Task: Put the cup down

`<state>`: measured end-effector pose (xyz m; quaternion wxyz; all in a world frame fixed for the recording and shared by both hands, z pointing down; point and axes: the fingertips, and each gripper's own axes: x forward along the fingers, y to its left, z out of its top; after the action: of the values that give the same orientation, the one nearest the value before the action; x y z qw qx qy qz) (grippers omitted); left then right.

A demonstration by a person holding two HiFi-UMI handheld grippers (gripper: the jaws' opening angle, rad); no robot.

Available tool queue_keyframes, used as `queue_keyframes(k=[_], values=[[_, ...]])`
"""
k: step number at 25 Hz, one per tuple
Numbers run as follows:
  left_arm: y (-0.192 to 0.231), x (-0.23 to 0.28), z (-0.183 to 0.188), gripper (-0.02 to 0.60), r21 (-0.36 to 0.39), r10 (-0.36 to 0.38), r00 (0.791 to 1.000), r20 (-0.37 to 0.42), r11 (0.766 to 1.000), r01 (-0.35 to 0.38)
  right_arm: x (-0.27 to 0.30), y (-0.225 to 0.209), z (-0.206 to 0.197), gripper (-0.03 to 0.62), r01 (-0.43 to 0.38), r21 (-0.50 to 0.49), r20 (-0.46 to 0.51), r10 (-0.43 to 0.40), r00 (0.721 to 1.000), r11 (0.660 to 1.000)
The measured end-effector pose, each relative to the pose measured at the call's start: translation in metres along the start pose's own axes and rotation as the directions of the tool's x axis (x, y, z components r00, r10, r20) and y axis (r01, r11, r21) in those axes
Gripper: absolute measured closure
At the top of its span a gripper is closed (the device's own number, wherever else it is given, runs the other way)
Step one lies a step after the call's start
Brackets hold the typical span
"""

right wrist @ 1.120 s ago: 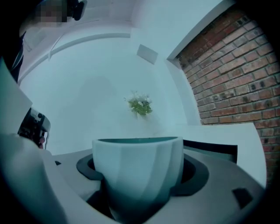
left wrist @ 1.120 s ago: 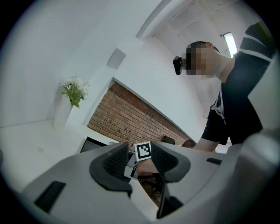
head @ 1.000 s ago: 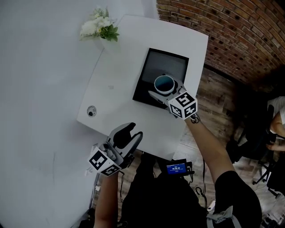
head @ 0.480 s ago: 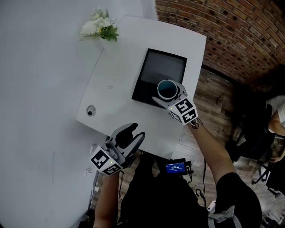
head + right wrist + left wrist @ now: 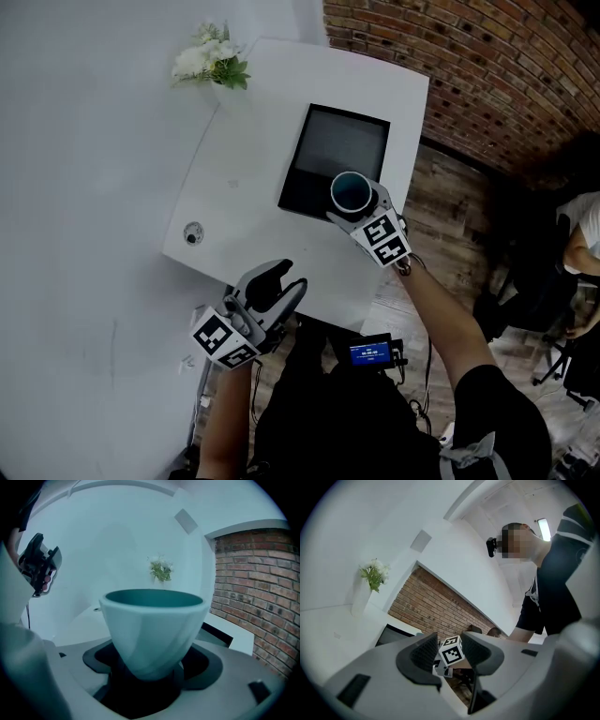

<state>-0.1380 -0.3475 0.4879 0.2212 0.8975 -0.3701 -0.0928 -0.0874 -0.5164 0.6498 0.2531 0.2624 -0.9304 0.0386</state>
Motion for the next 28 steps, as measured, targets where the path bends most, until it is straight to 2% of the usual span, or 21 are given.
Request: queue_keyframes(k=[6,11,14,18,23,26,28], values=[[-0.001,-0.015,-0.002,0.414,-0.002,0.003,1.000,0.007,1.000,-0.003,-0.022,0.002,-0.014,0.187,0.030,0.033,-0.010,-0.030,1.000,0.999],[-0.001,-0.026,-0.004,0.414,-0.003,0.002,1.000,0.018,1.000,-0.002,-0.059,0.006,-0.026,0.187,0.047,0.103,0.004,-0.048,0.999,0.994],[0.002,-0.034,-0.007,0.414,0.007,0.000,1.000,0.010,1.000,0.000,-0.085,0.006,-0.026,0.187,0.050,0.181,0.038,-0.058,0.998,0.982],[0.008,-0.039,-0.002,0.414,0.025,0.001,1.000,0.013,1.000,-0.002,-0.125,0.007,-0.012,0.188,0.035,0.286,0.102,-0.067,0.993,0.958],[0.005,-0.037,0.013,0.414,0.058,-0.038,0.999,0.032,0.998,0.036,-0.170,0.029,0.019,0.201,-0.006,0.290,0.172,-0.046,0.984,0.957],[-0.003,-0.030,0.022,0.416,0.080,-0.076,0.996,0.044,0.994,0.073,-0.198,0.039,0.041,0.241,-0.011,0.280,0.227,-0.055,0.972,0.960],[-0.012,-0.026,0.027,0.417,0.095,-0.097,0.994,0.047,0.991,0.092,-0.219,0.047,0.056,0.295,-0.006,0.278,0.273,-0.073,0.959,0.961]])
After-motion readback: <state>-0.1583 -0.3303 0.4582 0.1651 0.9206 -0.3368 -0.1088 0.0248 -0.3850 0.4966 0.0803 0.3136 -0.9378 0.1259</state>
